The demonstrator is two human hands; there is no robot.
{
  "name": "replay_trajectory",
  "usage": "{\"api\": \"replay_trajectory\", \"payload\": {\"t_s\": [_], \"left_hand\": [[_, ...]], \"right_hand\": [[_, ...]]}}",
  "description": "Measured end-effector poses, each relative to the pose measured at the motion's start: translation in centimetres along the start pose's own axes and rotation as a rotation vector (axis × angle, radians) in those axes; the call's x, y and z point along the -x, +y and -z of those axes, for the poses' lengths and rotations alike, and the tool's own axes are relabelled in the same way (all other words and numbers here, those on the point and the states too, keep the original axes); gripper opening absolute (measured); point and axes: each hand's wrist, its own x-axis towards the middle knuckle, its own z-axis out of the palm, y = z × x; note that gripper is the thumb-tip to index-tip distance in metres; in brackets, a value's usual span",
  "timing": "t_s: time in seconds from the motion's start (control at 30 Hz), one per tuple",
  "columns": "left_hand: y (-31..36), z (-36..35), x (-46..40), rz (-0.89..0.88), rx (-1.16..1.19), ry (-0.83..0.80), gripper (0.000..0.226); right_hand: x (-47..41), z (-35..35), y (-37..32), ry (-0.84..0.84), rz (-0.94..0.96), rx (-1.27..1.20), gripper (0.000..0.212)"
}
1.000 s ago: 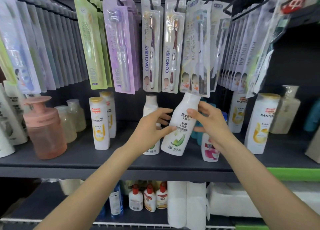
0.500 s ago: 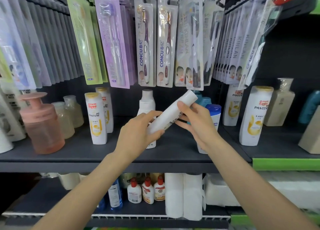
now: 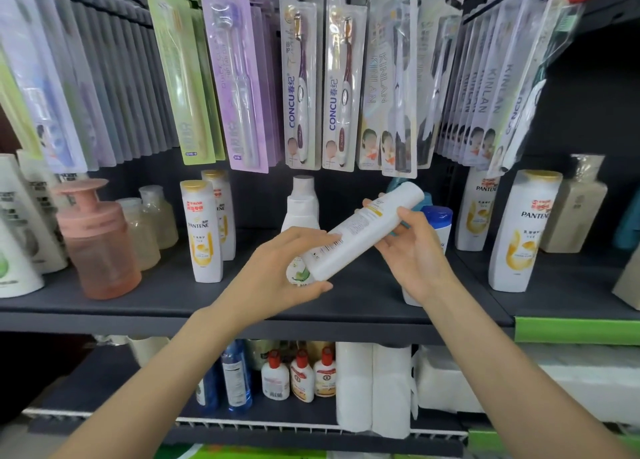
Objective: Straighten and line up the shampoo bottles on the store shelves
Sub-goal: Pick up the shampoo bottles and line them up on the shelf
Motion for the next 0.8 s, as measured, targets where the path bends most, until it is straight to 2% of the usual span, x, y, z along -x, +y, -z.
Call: {"api": "replay_trajectory", "payload": {"t_s": [0.07,0.23,0.43,0.6,0.7,0.8], "left_hand": [[0.0,0.4,0.0,0.001,-0.010,0.001,0.063],[0.1,0.6,0.4,-0.062,-0.141,0.022,0.067],[0.0,0.0,0.7,-0.060,-0.173,0.097,0.071],[0.0,0.4,0.6,0.022,-0.020,0.092,0.062],[0.4,0.5,0.6,0.111,0.162,0.090,0.060],[0.9,0.6,0.6,0.232,0.409,0.059,0.055]], "right_hand": [[-0.1,0.1,0.1,-0.050,-0.003,-0.013,0.038],[-0.3,0.2,-0.2,-0.173,-0.025,0.043,0.048],[-0.2,-0.3,-0.6,-0.227,-0.061,0.075,0.051],[-0.4,-0.7,-0.1,-0.149,-0.052,0.070,0.048],[-0.5,-0.6,0.5,-0.088,-0.038,0.077,0.056],[-0.5,-0.2,1.2,-0.105,-0.021,0.129,0.042]]}}
